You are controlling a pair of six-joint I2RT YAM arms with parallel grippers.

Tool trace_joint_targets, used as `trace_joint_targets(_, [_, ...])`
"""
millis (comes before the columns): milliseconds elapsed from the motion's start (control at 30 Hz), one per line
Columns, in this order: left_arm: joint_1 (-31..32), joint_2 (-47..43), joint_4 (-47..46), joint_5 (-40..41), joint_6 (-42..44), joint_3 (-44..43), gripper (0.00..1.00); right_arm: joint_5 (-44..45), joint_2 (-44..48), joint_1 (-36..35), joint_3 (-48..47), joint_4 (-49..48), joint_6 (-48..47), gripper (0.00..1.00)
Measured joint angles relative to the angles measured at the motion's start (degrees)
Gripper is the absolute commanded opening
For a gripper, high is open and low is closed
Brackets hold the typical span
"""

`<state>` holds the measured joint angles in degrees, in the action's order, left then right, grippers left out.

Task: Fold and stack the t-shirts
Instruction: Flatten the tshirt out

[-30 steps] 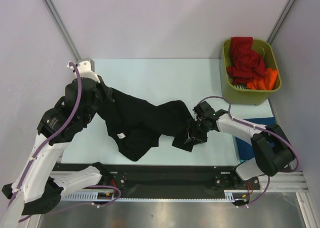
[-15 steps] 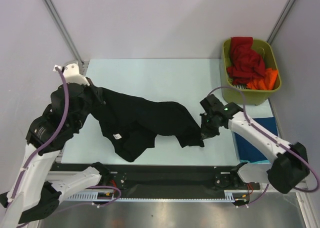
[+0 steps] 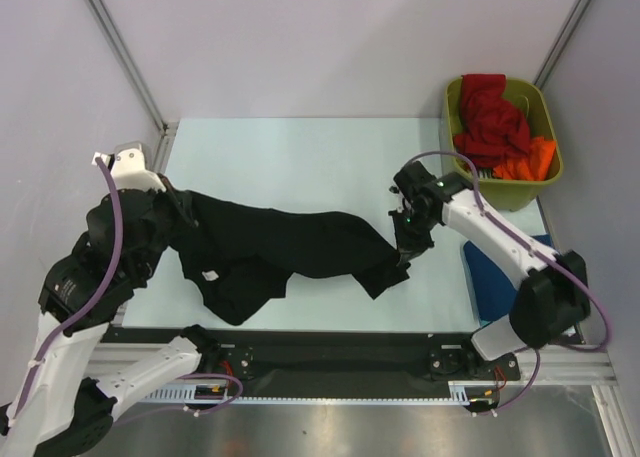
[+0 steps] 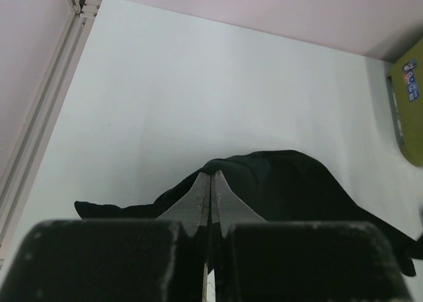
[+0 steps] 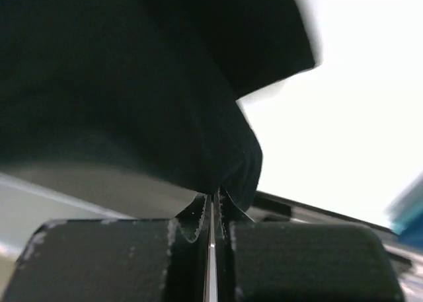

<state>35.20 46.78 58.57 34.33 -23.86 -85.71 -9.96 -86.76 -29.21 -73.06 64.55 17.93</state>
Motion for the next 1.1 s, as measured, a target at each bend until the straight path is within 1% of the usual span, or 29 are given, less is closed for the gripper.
trace_joint_targets(133, [0.0, -1.6, 0.6, 0.0, 0.0, 1.7, 0.00, -6.9, 12.2, -3.4, 7.4, 1.3, 0.2, 0.02])
trace_joint_targets(233, [0.0, -3.0, 0.8, 0.0, 0.0, 2.7, 0.00, -15.0, 19.0, -8.1, 13.9, 1.0, 1.0, 0.03])
trace_joint_targets(267, [0.0, -3.2, 0.7, 0.0, 0.0, 2.9, 0.00, -17.1, 19.4, -8.6, 15.6, 0.5, 1.1, 0.03])
trace_joint_targets(333, [0.0, -3.3, 0.5, 0.0, 0.1, 3.3, 0.00, -21.2, 17.4, -8.4, 18.0, -0.1, 0.9, 0.02])
trace_joint_targets(367, [0.0, -3.2, 0.2, 0.0, 0.4, 3.6, 0.00, -22.3, 15.1, -7.8, 18.0, -0.6, 0.3, 0.00])
trace_joint_targets(433, [0.0, -2.8, -0.3, 0.0, 0.7, 4.0, 0.00, -23.4, 8.3, -4.7, 17.0, -2.6, -1.1, 0.00])
trace_joint_targets(467, [0.0, -2.4, -0.8, 0.0, 1.0, 4.3, 0.00, -23.3, 4.2, -2.6, 15.5, -3.2, -1.7, 0.02])
trace_joint_targets(500, [0.0, -2.0, -1.0, -0.1, 1.3, 4.3, 0.00, -23.0, 1.0, -0.9, 13.9, -3.7, -2.2, 0.08])
trace_joint_targets(533, [0.0, -1.4, -1.3, -0.2, 1.5, 4.3, 0.00, -22.2, -3.0, 0.7, 11.2, -4.2, -2.7, 0.19])
trace_joint_targets(567, [-0.1, -0.7, -1.7, -0.5, 1.7, 4.3, 0.00, -20.8, -6.4, 2.1, 8.2, -4.8, -3.1, 0.34])
trace_joint_targets(600, [-0.1, 0.0, -2.1, -0.7, 1.9, 4.3, 0.00, -19.3, -8.8, 2.7, 5.6, -4.8, -3.4, 0.38])
trace_joint_targets(633, [-0.1, 0.7, -2.4, -1.0, 2.0, 4.3, 0.00, -17.8, -11.1, 3.2, 2.2, -4.7, -4.0, 0.45])
trace_joint_targets(700, [-0.1, 1.3, -3.0, -1.6, 2.1, 4.5, 0.00, -16.0, -13.5, 3.6, -2.8, -5.7, -4.4, 0.47])
trace_joint_targets(767, [-0.1, 1.6, -3.7, -1.8, 2.2, 5.2, 0.00, -15.8, -12.9, 4.2, -3.8, -7.1, -3.8, 0.47])
trace_joint_targets(867, [-0.1, 0.9, -4.0, -2.0, 2.5, 6.3, 0.00, -18.5, -7.5, 6.0, 2.5, -12.5, 0.9, 0.48])
trace_joint_targets(900, [-0.1, 0.5, -4.0, -1.9, 2.5, 6.5, 0.00, -19.0, -4.4, 6.6, 6.4, -15.0, 3.4, 0.48])
trace_joint_targets(933, [-0.1, 0.1, -4.0, -1.9, 2.5, 6.6, 0.00, -18.9, -1.0, 7.1, 10.8, -17.9, 5.9, 0.48])
trace_joint_targets(1000, [-0.1, -0.4, -4.0, -1.9, 2.4, 6.6, 0.01, -17.7, 3.9, 7.3, 17.3, -20.2, 9.4, 0.48])
trace_joint_targets(1100, [-0.1, -1.2, -4.0, -1.9, 2.4, 6.6, 0.00, -14.7, 6.4, 7.2, 22.5, -22.1, 13.2, 0.48])
